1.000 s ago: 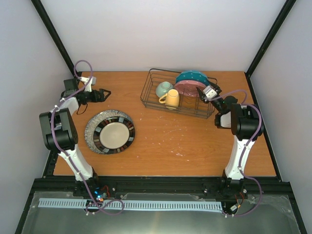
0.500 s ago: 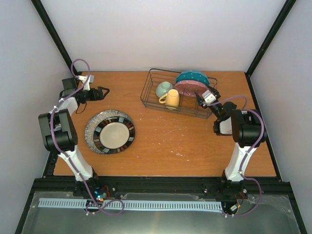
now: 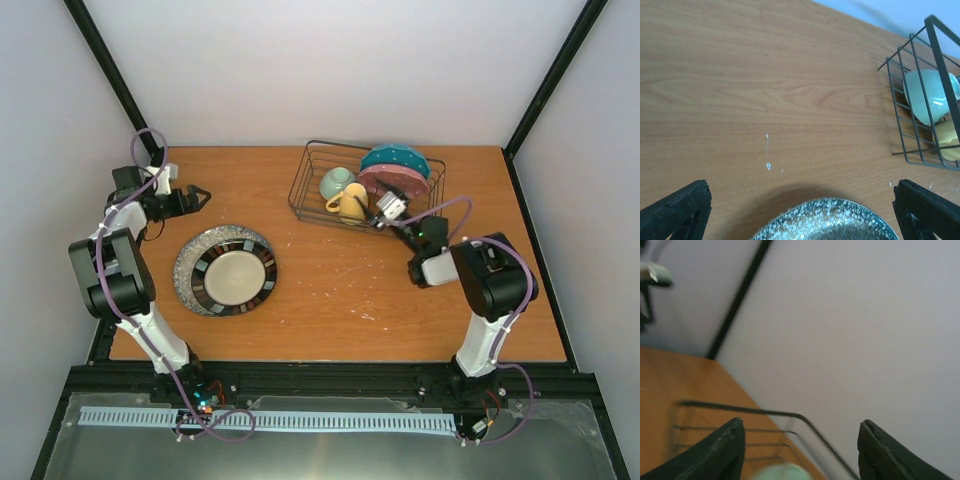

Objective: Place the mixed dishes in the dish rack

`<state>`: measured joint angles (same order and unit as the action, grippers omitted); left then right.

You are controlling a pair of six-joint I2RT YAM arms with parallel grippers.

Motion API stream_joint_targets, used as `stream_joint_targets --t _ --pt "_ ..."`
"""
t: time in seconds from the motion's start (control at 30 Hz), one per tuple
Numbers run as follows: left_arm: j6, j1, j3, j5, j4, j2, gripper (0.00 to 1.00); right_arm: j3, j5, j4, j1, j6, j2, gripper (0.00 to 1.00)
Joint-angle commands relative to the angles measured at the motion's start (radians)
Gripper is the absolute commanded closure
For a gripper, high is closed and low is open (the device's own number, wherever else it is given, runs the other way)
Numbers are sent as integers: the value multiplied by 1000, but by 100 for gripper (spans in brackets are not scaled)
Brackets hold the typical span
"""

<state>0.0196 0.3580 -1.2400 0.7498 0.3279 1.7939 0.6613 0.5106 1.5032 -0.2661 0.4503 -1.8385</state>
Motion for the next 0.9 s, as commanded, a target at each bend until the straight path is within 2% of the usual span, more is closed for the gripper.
stream_joint_targets --t 0.0,0.1,0.23,0.33,0.4,0.53,0.7,0.87 --pt "58 -1 28 -6 81 -35 1 -35 -120 107 -145 -289 70 42" --pt "103 -2 64 -39 96 -69 1 -12 -117 -161 -225 -502 196 47" --pt "192 -1 68 -147 160 -83 5 167 -211 -910 -387 -442 329 41" --pt "285 -1 57 -206 213 -88 11 309 -251 -1286 -437 -546 331 41" --pt "339 -1 53 -198 247 -96 14 378 -205 -1507 -440 -636 326 42" --pt "433 -1 57 -170 308 -117 16 422 -105 -1709 -441 -658 313 45" --pt "517 -2 78 -131 364 -144 18 419 -42 -1764 -441 -653 296 45" --pt "572 -1 145 -127 377 -189 21 470 44 -1804 -441 -653 195 45"
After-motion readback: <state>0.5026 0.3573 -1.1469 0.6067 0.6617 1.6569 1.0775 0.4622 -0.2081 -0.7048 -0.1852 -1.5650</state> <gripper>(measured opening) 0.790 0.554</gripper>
